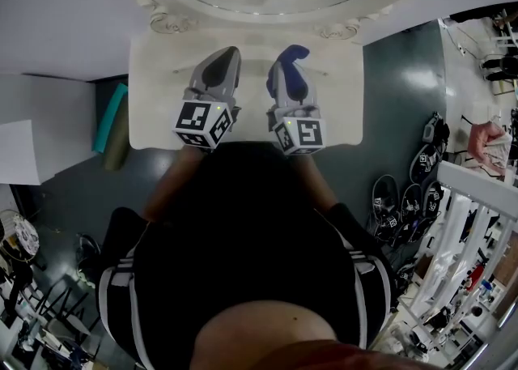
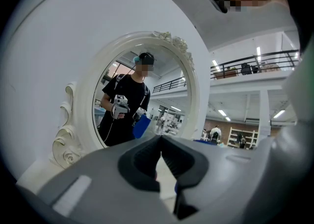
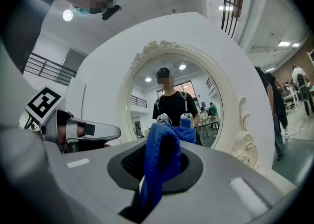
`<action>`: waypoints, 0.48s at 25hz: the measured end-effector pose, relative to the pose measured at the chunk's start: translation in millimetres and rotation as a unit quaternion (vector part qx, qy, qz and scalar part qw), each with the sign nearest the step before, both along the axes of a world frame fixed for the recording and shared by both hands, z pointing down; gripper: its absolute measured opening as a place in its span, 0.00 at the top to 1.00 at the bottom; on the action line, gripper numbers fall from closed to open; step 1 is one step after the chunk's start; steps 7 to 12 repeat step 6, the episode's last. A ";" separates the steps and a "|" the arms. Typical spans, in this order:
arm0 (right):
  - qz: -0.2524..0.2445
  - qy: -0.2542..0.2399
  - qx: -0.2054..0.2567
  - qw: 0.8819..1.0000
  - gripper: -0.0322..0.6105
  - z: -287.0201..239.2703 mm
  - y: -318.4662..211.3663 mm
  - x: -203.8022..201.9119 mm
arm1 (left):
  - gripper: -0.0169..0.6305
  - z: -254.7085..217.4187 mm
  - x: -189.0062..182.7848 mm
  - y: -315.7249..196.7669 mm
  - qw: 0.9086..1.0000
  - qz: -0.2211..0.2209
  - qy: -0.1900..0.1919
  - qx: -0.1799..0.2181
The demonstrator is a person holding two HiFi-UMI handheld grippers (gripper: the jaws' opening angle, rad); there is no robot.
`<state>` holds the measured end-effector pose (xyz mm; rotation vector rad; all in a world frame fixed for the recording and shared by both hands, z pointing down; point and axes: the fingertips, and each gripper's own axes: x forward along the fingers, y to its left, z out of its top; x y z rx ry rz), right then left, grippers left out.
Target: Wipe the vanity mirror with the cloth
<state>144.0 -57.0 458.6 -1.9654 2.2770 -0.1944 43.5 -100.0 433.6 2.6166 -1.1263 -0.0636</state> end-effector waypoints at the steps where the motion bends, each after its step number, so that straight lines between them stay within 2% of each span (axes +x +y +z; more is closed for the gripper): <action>1: -0.001 0.001 -0.001 1.000 0.89 0.7 -0.4 -0.4 | 0.96 0.5 -0.2 -0.5 1.000 0.000 0.000 0.000; 12: -0.004 0.000 -0.002 1.000 0.89 3.6 -2.6 0.1 | 0.96 2.3 1.3 -2.6 1.000 -0.001 -0.001 -0.001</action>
